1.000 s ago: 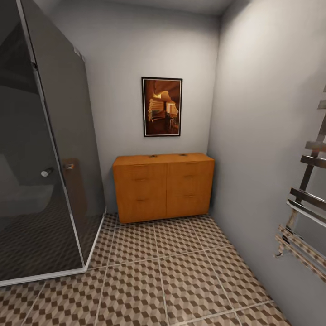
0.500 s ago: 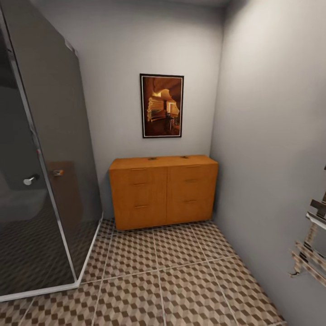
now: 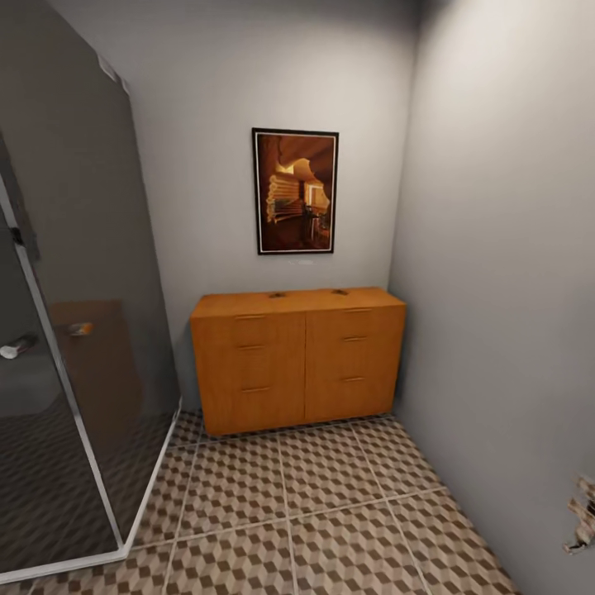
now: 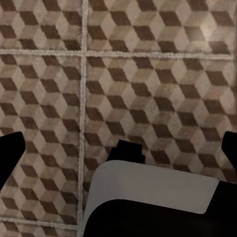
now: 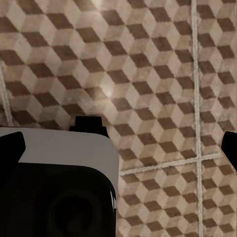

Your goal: Take the four mousetraps from the cabinet in the bathroom and place them on the bathroom floor. Make sure all four end up on the same floor surface, and ensure that at least two of them are either under or directly next to the same bathroom sink.

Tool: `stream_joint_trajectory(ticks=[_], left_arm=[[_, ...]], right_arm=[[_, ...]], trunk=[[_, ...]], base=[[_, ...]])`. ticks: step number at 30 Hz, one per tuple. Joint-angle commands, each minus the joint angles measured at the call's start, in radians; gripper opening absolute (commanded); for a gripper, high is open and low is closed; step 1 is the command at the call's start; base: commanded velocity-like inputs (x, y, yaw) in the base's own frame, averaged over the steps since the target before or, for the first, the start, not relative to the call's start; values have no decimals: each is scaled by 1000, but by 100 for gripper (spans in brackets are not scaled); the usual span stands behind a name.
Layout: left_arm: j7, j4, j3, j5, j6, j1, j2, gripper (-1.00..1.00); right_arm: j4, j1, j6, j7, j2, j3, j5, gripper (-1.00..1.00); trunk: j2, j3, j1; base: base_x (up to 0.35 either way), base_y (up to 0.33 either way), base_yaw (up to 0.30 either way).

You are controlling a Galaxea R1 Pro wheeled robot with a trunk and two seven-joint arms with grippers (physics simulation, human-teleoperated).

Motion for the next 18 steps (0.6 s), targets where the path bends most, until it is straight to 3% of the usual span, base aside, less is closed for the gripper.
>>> stream_joint_trajectory(ticks=[1, 18], left_arm=[[2, 1, -2, 8, -4, -1, 0, 100], [2, 1, -2, 8, -4, -1, 0, 100]], right_arm=[[3, -1, -6, 0, 0, 8, -10, 100], [3, -1, -6, 0, -1, 8, -11, 100]], trunk=[[-1, -1, 1], [-1, -1, 1]], base=[[324, 0, 0], [324, 0, 0]])
